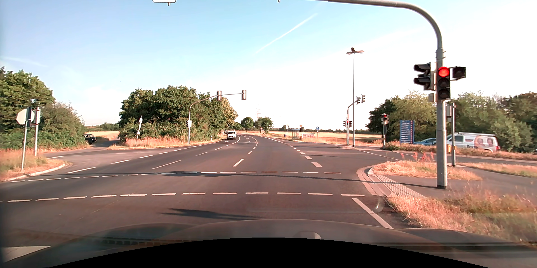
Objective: Follow the waypoints while adhering to traffic rules and regulations
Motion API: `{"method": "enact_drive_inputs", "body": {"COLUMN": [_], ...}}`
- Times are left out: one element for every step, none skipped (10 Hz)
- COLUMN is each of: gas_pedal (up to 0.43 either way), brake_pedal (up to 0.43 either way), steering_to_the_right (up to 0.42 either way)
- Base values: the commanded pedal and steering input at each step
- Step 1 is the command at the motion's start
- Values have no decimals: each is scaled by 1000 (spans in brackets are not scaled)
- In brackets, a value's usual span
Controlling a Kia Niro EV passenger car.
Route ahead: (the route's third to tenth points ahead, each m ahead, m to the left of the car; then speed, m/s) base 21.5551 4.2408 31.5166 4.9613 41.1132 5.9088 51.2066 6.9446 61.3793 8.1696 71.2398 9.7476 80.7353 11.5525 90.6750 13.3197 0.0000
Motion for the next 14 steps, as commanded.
{"method": "enact_drive_inputs", "body": {"gas_pedal": [0, 0, 0, 0, 0, 0, 0, 0, 0, 0, 0, 0, 0, 0], "brake_pedal": [268, 268, 268, 268, 268, 268, 268, 268, 268, 268, 262, 268, 268, 268], "steering_to_the_right": [-6, -6, -6, -6, -6, -6, -6, -6, -6, -6, -6, -6, -6, -6]}}
